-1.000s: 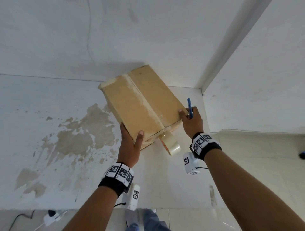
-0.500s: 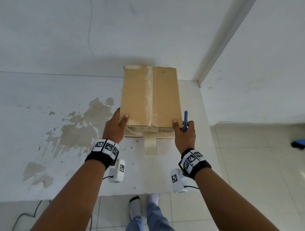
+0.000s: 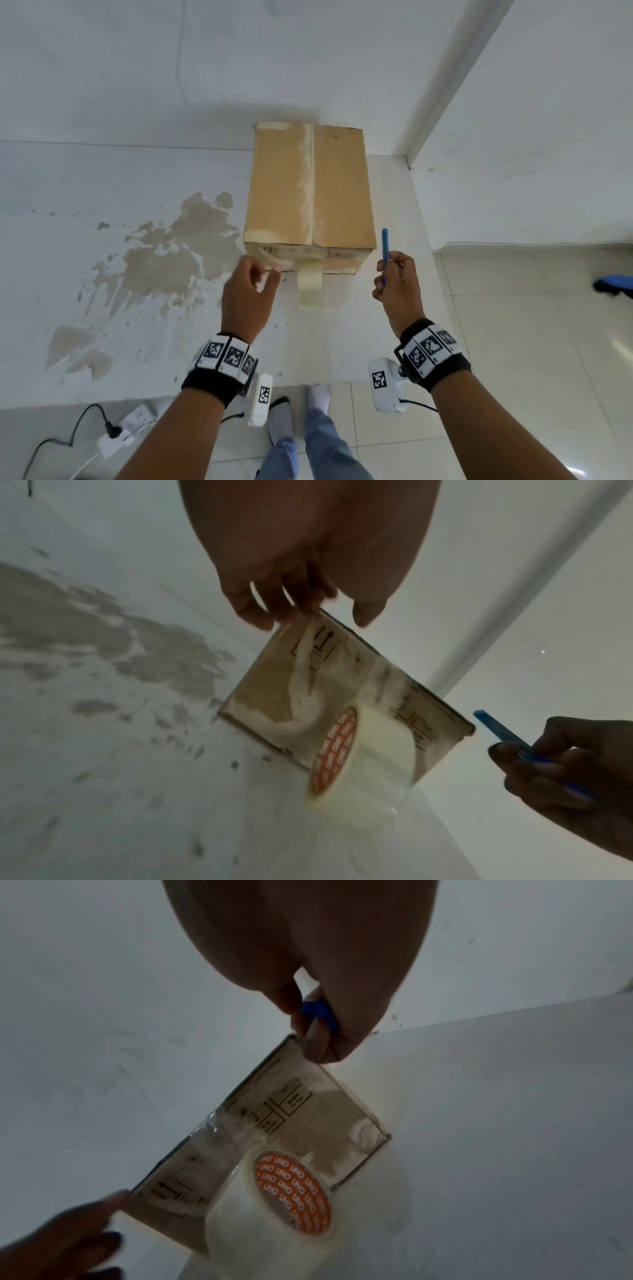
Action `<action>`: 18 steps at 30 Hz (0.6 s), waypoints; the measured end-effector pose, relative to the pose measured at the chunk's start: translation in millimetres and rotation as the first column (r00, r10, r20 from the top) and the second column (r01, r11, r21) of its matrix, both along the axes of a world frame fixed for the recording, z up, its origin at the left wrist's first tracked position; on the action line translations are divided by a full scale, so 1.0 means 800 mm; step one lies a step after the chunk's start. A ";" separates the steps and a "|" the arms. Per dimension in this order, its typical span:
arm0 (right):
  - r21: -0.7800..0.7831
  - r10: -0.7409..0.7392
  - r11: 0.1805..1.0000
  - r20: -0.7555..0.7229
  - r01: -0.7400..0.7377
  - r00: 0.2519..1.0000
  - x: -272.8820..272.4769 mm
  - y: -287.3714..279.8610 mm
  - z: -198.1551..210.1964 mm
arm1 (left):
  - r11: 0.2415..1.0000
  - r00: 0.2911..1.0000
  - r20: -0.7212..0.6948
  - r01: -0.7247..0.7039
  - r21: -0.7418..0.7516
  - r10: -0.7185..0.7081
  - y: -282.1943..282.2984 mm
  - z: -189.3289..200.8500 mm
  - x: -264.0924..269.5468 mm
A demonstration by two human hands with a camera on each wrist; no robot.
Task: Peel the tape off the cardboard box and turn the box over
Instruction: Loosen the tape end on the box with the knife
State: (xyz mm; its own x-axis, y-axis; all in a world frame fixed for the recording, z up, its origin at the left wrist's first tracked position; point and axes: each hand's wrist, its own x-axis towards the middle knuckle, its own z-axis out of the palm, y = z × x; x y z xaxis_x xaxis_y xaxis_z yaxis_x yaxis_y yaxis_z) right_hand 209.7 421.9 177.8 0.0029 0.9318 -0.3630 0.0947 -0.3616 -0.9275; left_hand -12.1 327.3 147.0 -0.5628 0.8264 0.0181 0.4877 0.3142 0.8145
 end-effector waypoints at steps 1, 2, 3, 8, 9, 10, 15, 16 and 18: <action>-0.001 0.034 0.999 -0.018 -0.034 0.999 0.004 -0.007 0.000 | 0.994 0.997 0.051 0.067 -0.086 -0.063 -0.006 -0.009 0.008; -0.005 0.063 0.998 -0.039 -0.063 0.997 0.007 -0.014 0.000 | 0.981 0.987 0.119 0.127 -0.149 -0.109 -0.011 -0.017 0.015; -0.011 0.094 0.995 -0.067 -0.095 0.993 0.010 -0.022 0.000 | 0.968 0.973 0.187 0.170 -0.187 -0.135 -0.015 -0.025 0.021; 0.029 0.293 0.956 -0.164 -0.293 0.942 0.014 -0.059 0.001 | 0.967 0.936 0.315 0.212 -0.145 -0.158 -0.009 -0.035 0.046; 0.053 0.301 0.954 -0.155 -0.296 0.941 0.014 -0.065 0.000 | 0.964 0.935 0.314 0.219 -0.150 -0.164 -0.005 -0.034 0.050; 0.068 0.287 0.958 -0.156 -0.280 0.945 0.013 -0.070 0.000 | 0.962 0.937 0.304 0.225 -0.156 -0.170 0.000 -0.033 0.052; 0.090 0.156 0.986 -0.163 -0.143 0.974 0.010 -0.088 0.000 | 0.970 0.934 0.341 0.175 -0.166 -0.110 0.008 -0.046 0.056; 0.084 0.140 0.988 -0.161 -0.128 0.977 0.010 -0.090 0.000 | 0.970 0.931 0.349 0.174 -0.169 -0.106 0.008 -0.048 0.055; 0.075 0.115 0.992 -0.148 -0.105 0.982 0.010 -0.093 0.000 | 0.970 0.925 0.366 0.175 -0.171 -0.102 0.009 -0.049 0.054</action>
State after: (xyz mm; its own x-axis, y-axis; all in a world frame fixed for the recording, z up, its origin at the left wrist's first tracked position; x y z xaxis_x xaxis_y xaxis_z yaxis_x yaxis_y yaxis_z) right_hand 217.6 347.4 177.5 -0.1514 0.9455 -0.2883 -0.0136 -0.2937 -0.9558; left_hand 31.3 334.2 108.1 -0.3819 0.8629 -0.3309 0.2309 0.4358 0.8699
